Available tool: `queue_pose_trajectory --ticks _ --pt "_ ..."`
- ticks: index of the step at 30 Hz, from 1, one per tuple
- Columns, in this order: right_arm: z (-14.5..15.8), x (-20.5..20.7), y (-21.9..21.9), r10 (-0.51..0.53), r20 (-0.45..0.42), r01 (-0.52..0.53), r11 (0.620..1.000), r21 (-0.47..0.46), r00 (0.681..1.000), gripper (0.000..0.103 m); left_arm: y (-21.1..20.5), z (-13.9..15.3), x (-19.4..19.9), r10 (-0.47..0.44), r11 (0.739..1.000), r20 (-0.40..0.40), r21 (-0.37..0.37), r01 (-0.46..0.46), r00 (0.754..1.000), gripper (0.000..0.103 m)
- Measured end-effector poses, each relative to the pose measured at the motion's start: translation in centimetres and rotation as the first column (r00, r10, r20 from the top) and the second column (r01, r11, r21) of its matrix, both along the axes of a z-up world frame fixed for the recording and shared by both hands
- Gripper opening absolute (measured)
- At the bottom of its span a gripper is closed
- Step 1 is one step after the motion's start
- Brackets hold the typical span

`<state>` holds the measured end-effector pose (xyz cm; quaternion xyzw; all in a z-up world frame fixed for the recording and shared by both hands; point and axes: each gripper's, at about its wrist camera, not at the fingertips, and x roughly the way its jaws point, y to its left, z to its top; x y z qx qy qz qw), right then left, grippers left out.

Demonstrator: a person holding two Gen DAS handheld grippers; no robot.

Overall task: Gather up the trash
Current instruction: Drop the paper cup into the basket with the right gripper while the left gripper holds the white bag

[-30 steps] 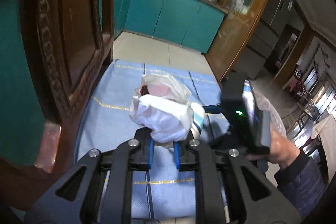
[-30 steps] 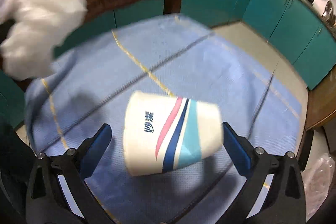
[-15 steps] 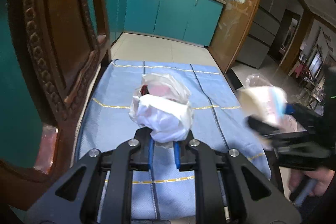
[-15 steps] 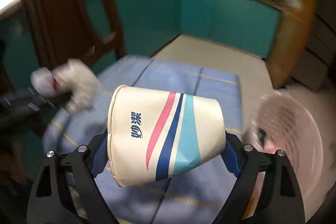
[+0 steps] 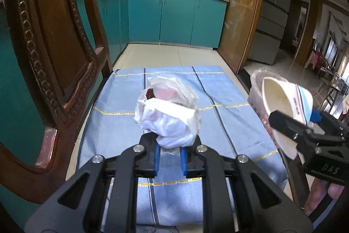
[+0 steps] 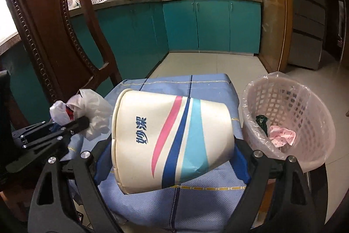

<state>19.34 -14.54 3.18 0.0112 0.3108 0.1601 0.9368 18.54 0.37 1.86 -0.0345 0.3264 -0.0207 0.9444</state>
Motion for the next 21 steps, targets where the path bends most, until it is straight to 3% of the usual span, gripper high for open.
queue_pose_trajectory --ticks 21 --pt "-0.62 -0.07 0.64 0.025 -0.033 -0.026 0.999 -0.035 0.999 0.086 0.32 0.03 -0.80 0.011 1.000 -0.013 0.001 -0.011 1.000 0.016"
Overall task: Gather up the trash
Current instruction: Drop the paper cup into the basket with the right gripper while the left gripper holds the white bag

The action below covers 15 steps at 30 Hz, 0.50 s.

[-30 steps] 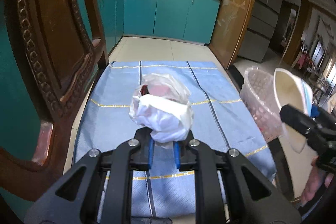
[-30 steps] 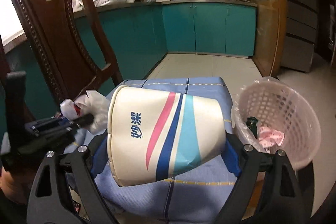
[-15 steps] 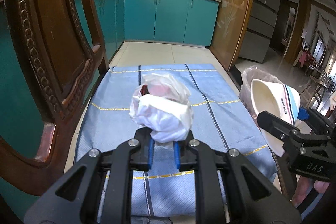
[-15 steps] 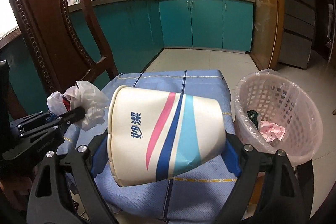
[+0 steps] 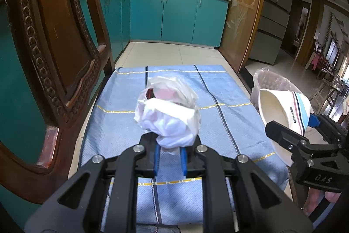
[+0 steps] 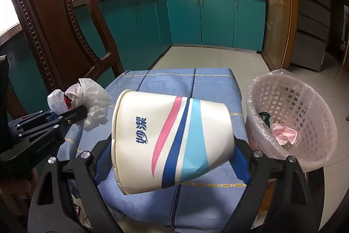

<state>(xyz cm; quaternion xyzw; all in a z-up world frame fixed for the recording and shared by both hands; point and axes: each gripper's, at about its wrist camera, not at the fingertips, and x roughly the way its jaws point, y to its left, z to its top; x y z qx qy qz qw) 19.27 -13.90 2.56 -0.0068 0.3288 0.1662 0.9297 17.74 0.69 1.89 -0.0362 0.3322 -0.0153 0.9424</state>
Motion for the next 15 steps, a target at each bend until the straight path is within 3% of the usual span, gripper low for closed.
queue_pose_trajectory --ticks 4,8,10,12,15 --pt "1.2 0.5 -1.5 -0.053 0.042 0.052 0.999 0.009 0.998 0.086 0.0 0.0 0.0 -0.003 1.000 -0.007 -0.005 0.003 1.000 0.016" --pt "4.3 2.4 -7.3 -0.264 0.155 0.255 0.964 0.076 0.952 0.087 0.1 0.0 0.2 -0.007 1.000 -0.014 -0.014 0.007 1.000 0.016" --pt "4.4 4.6 -10.5 -0.339 0.138 0.325 0.939 0.113 0.931 0.087 0.0 -0.1 0.3 -0.008 1.000 -0.015 -0.014 0.008 1.000 0.016" --pt "3.3 6.4 -12.5 -0.388 0.114 0.378 0.921 0.098 0.915 0.100 0.0 -0.3 0.3 -0.012 1.000 -0.020 -0.010 0.012 1.000 0.016" --pt "1.4 8.0 -15.7 -0.466 0.007 0.463 0.880 0.102 0.885 0.100 -0.1 -0.8 0.5 -0.023 1.000 -0.032 -0.002 0.023 0.999 0.016"
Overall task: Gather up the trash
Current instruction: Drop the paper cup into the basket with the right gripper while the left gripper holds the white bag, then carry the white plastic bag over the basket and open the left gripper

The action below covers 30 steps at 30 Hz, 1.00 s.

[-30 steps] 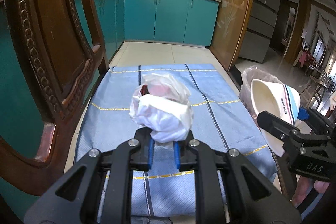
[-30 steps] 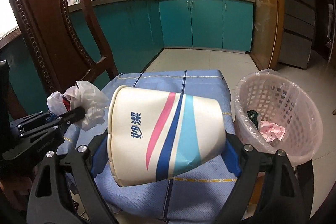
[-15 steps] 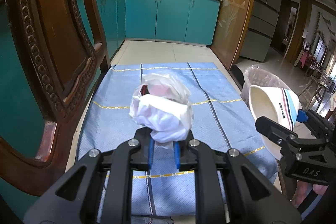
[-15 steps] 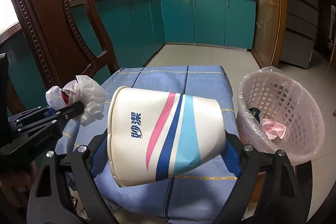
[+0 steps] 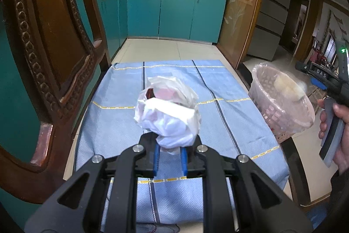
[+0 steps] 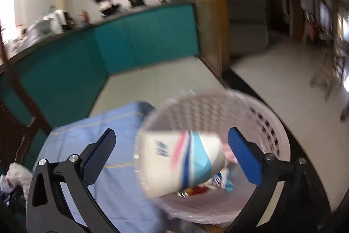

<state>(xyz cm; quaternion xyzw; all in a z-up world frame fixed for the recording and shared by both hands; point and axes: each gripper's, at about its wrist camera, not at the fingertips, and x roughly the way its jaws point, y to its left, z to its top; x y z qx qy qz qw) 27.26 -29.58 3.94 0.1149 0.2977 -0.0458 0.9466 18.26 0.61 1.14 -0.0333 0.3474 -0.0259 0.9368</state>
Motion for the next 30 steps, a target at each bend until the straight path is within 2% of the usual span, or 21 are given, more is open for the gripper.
queue_pose_trajectory --ticks 1,2,4,7,10,12,15,17,19,21,22,23,25,27,29,30 --pt "0.1 -0.2 -0.8 -0.023 -0.009 0.023 0.999 0.038 1.000 0.100 0.0 -0.1 0.0 -0.002 1.000 -0.002 0.000 0.002 1.000 0.016" --pt "0.7 -1.1 -1.7 -0.033 0.017 0.032 0.995 0.099 0.999 0.100 0.0 -0.1 0.0 -0.003 1.000 -0.003 -0.002 0.003 1.000 0.016" --pt "2.2 -3.6 -2.9 -0.063 0.097 0.047 0.985 0.163 0.993 0.100 -0.2 -0.2 0.0 -0.023 1.000 -0.008 -0.020 0.023 1.000 0.016" --pt "3.6 -7.2 -4.9 -0.194 0.173 0.156 0.966 0.207 0.966 0.100 -1.4 -0.6 0.0 -0.076 0.997 -0.024 -0.029 0.075 0.997 0.017" --pt "3.5 -8.5 -6.9 -0.304 0.189 0.254 0.935 0.248 0.934 0.100 -3.9 -1.2 0.4 -0.163 0.986 -0.060 -0.047 0.160 0.985 0.018" --pt "3.0 -8.7 -8.6 -0.366 0.173 0.311 0.909 0.278 0.914 0.100 -5.9 -1.4 1.2 -0.219 0.973 -0.088 -0.090 0.211 0.972 0.018" --pt "2.2 -8.8 -10.4 -0.416 0.147 0.345 0.868 0.357 0.897 0.100 -10.6 -0.4 3.0 -0.311 0.948 -0.098 -0.105 0.301 0.945 0.018" --pt "1.8 -9.0 -11.5 -0.445 0.130 0.367 0.845 0.389 0.886 0.100 -14.7 1.4 4.8 -0.384 0.919 -0.069 -0.121 0.374 0.921 0.018" --pt "1.7 -9.4 -12.2 -0.456 0.123 0.374 0.832 0.410 0.881 0.100 -19.0 3.4 6.9 -0.436 0.897 -0.031 -0.101 0.431 0.899 0.018" --pt "1.8 -9.8 -12.8 -0.476 0.132 0.382 0.818 0.429 0.870 0.100 -23.7 5.0 9.5 -0.494 0.868 -0.025 -0.079 0.491 0.869 0.029" --pt "1.9 -10.0 -13.0 -0.481 0.140 0.382 0.814 0.438 0.866 0.100 -25.6 5.4 10.7 -0.515 0.856 -0.036 -0.066 0.512 0.857 0.053" --pt "1.8 -10.0 -13.2 -0.480 0.144 0.379 0.815 0.439 0.865 0.100 -26.6 5.6 11.4 -0.508 0.861 -0.037 -0.049 0.507 0.860 0.078" --pt "2.0 -10.1 -13.2 -0.478 0.148 0.379 0.820 0.428 0.866 0.100 -27.8 6.0 12.7 -0.442 0.897 -0.024 0.009 0.442 0.897 0.085" --pt "2.0 -10.2 -13.4 -0.470 0.149 0.373 0.825 0.425 0.870 0.100 -27.1 5.7 12.9 -0.418 0.909 -0.067 -0.029 0.417 0.906 0.085" --pt "2.2 -10.5 -13.6 -0.464 0.161 0.361 0.827 0.430 0.871 0.100 -25.3 5.3 12.0 -0.402 0.915 -0.068 -0.060 0.399 0.913 0.089" --pt "2.4 -10.5 -13.5 -0.463 0.167 0.358 0.829 0.429 0.871 0.100 -24.3 5.1 11.5 -0.396 0.918 -0.064 -0.052 0.393 0.916 0.089"
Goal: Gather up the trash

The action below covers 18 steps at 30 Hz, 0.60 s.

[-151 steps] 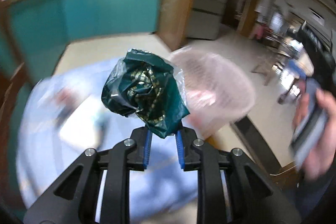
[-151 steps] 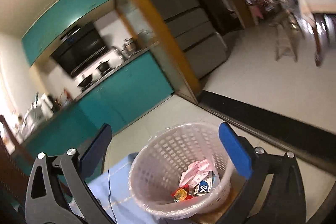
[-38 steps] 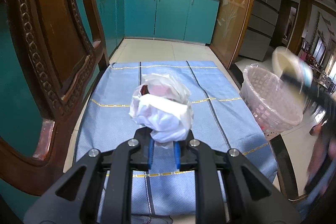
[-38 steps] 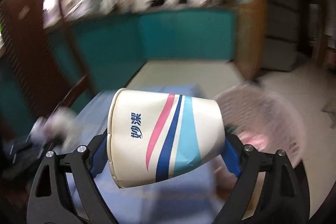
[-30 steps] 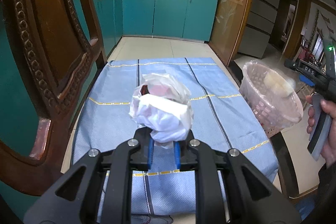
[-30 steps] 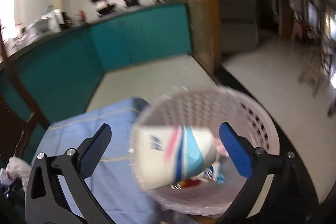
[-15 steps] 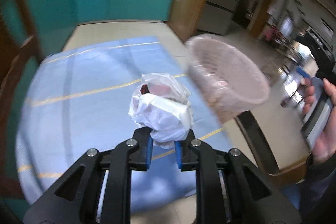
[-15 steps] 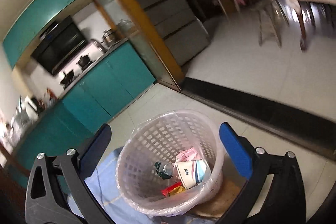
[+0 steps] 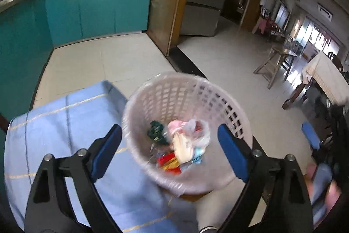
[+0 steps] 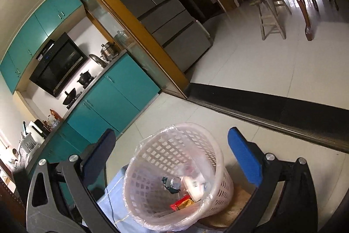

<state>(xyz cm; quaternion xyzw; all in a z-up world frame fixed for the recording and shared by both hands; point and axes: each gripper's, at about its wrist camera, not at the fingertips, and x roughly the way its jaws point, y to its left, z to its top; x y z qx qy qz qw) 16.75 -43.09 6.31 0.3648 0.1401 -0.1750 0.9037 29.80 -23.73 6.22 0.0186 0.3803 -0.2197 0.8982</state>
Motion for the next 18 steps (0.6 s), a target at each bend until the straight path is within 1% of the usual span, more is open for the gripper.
queue_pose_trajectory --ticks 3,4,6,8,9,10,12,13,15,16,17,18 --pt "0.4 0.5 1.5 0.048 -0.006 -0.048 0.998 -0.038 0.999 0.100 3.8 -0.8 -2.5 0.036 0.998 0.045 0.051 -0.038 0.998 0.092" --pt "0.5 0.9 2.2 0.072 -0.015 -0.073 0.996 -0.054 0.997 0.100 5.9 -1.1 -3.5 0.060 0.996 0.054 0.057 -0.063 0.997 0.095" --pt "0.7 1.9 4.6 0.149 -0.045 -0.153 0.981 -0.116 0.988 0.100 9.7 -1.7 -4.9 0.105 0.993 0.054 0.053 -0.108 0.993 0.097" --pt "1.0 2.7 7.3 0.221 -0.080 -0.232 0.956 -0.178 0.972 0.100 13.8 -2.3 -7.0 0.173 0.984 0.050 0.046 -0.175 0.984 0.098" --pt "1.1 3.0 8.8 0.254 -0.096 -0.269 0.941 -0.205 0.963 0.100 16.0 -2.7 -8.3 0.213 0.975 0.059 0.043 -0.216 0.975 0.098" --pt "1.1 3.2 10.5 0.292 -0.113 -0.311 0.922 -0.231 0.950 0.100 17.4 -2.9 -8.9 0.239 0.969 0.069 0.046 -0.242 0.969 0.099" --pt "1.0 3.5 13.7 0.353 -0.158 -0.385 0.880 -0.278 0.922 0.100 20.4 -3.3 -10.6 0.310 0.948 0.086 0.055 -0.315 0.947 0.099" --pt "0.9 3.5 15.1 0.375 -0.181 -0.414 0.859 -0.300 0.909 0.100 22.5 -3.7 -11.3 0.358 0.931 0.077 0.041 -0.362 0.930 0.099" --pt "0.4 3.3 19.3 0.422 -0.249 -0.489 0.782 -0.387 0.872 0.100 25.4 -3.8 -12.0 0.412 0.910 0.053 0.010 -0.413 0.909 0.100" --pt "0.1 3.1 21.3 0.430 -0.281 -0.513 0.740 -0.435 0.858 0.100 26.3 -3.8 -12.2 0.432 0.901 0.047 0.014 -0.433 0.901 0.100" --pt "-0.4 2.6 23.6 0.431 -0.322 -0.538 0.687 -0.489 0.843 0.100 27.3 -4.2 -12.4 0.444 0.895 0.046 0.021 -0.446 0.895 0.100" --pt "-0.8 2.3 25.1 0.435 -0.352 -0.560 0.651 -0.513 0.829 0.100 27.9 -4.4 -12.3 0.458 0.888 0.041 0.027 -0.459 0.888 0.100"
